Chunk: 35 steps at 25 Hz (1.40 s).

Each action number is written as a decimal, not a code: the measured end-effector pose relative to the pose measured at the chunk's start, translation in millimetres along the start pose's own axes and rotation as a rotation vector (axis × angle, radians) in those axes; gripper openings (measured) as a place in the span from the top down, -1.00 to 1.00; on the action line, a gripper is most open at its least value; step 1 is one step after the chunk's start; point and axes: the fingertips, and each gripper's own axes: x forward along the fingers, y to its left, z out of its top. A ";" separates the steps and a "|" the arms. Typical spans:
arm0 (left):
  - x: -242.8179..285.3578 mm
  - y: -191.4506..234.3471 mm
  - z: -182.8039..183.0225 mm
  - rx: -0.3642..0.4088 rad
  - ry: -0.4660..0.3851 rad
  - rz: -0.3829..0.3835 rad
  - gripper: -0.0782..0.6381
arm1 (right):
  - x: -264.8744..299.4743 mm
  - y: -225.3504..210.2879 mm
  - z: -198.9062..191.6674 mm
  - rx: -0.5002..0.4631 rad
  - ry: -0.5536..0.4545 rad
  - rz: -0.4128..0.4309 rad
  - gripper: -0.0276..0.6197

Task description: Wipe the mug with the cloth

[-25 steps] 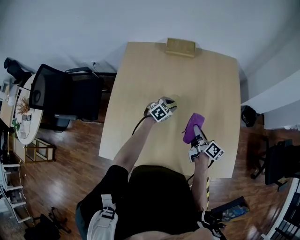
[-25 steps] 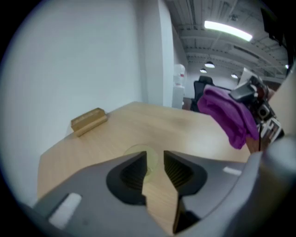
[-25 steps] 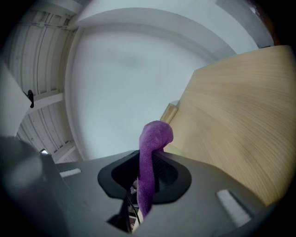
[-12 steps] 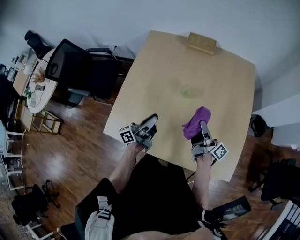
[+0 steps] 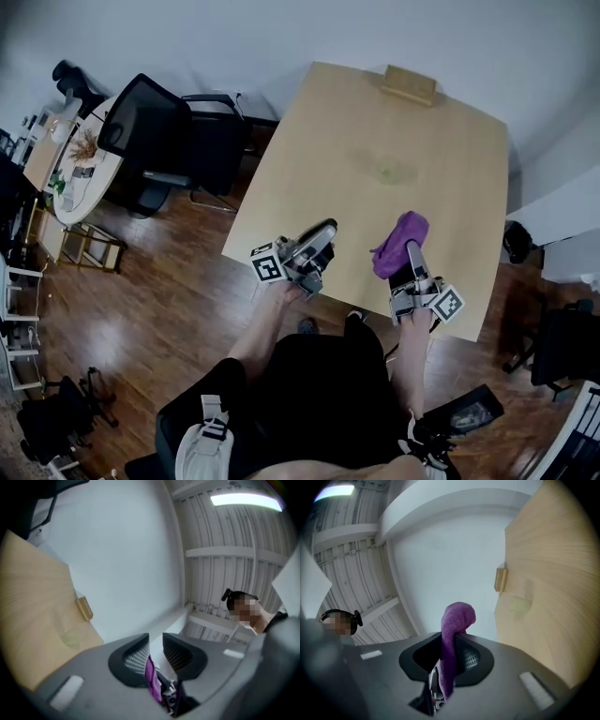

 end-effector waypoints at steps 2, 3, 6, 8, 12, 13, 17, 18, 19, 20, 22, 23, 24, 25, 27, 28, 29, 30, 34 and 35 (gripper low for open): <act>-14.3 -12.5 -3.8 -0.059 -0.017 -0.022 0.53 | -12.3 21.0 -22.2 -0.018 -0.007 -0.012 0.72; -24.6 -16.8 -6.8 -0.084 -0.018 -0.019 0.54 | -20.2 29.6 -36.6 -0.026 -0.009 -0.022 0.72; -53.7 -18.7 -16.0 -0.132 -0.010 0.031 0.61 | -42.1 47.7 -73.9 -0.056 -0.016 -0.052 0.72; -68.0 -14.1 -25.4 -0.179 -0.009 0.087 0.69 | -56.7 55.8 -89.2 -0.074 -0.032 -0.076 0.72; -85.6 -22.8 -43.2 -0.252 -0.008 0.126 0.77 | -80.9 71.8 -109.2 -0.112 -0.041 -0.106 0.72; -86.0 -29.2 -44.2 -0.251 -0.008 0.114 0.77 | -82.1 77.4 -111.7 -0.123 -0.036 -0.102 0.72; -88.2 -46.5 -45.6 -0.259 -0.027 0.105 0.78 | -77.0 97.2 -118.1 -0.140 -0.022 -0.065 0.72; -90.4 -48.4 -45.9 -0.263 -0.036 0.119 0.78 | -75.6 100.6 -120.5 -0.141 -0.015 -0.055 0.72; -92.6 -50.3 -46.4 -0.264 -0.042 0.134 0.78 | -74.2 103.7 -123.1 -0.141 -0.005 -0.044 0.72; -94.5 -52.4 -46.9 -0.263 -0.045 0.149 0.78 | -72.3 106.3 -125.6 -0.141 0.004 -0.033 0.72; -96.1 -57.3 -47.8 -0.255 -0.043 0.167 0.78 | -67.6 109.2 -128.9 -0.134 0.020 -0.010 0.72; -95.5 -60.3 -49.2 -0.253 -0.042 0.170 0.78 | -66.2 110.5 -129.6 -0.130 0.028 0.001 0.72; -93.8 -63.9 -52.0 -0.250 -0.041 0.171 0.78 | -66.1 112.8 -129.8 -0.128 0.037 0.012 0.72; -91.4 -67.8 -55.8 -0.244 -0.038 0.171 0.78 | -67.4 115.9 -129.6 -0.126 0.044 0.026 0.72; -86.9 -74.1 -61.1 -0.229 -0.032 0.172 0.78 | -69.7 121.7 -128.3 -0.121 0.052 0.052 0.72; -85.8 -76.2 -61.3 -0.225 -0.032 0.174 0.78 | -69.5 123.9 -127.7 -0.117 0.053 0.064 0.72; -85.3 -78.3 -61.8 -0.221 -0.033 0.178 0.78 | -70.1 126.0 -126.7 -0.114 0.052 0.075 0.72; -84.5 -81.1 -64.2 -0.215 -0.034 0.182 0.78 | -73.2 128.3 -124.4 -0.112 0.050 0.085 0.72; -79.8 -88.5 -69.2 -0.191 -0.053 0.202 0.78 | -83.5 136.4 -114.4 -0.107 0.048 0.129 0.72; -78.8 -89.5 -68.9 -0.190 -0.058 0.205 0.78 | -84.2 138.0 -113.3 -0.106 0.049 0.137 0.72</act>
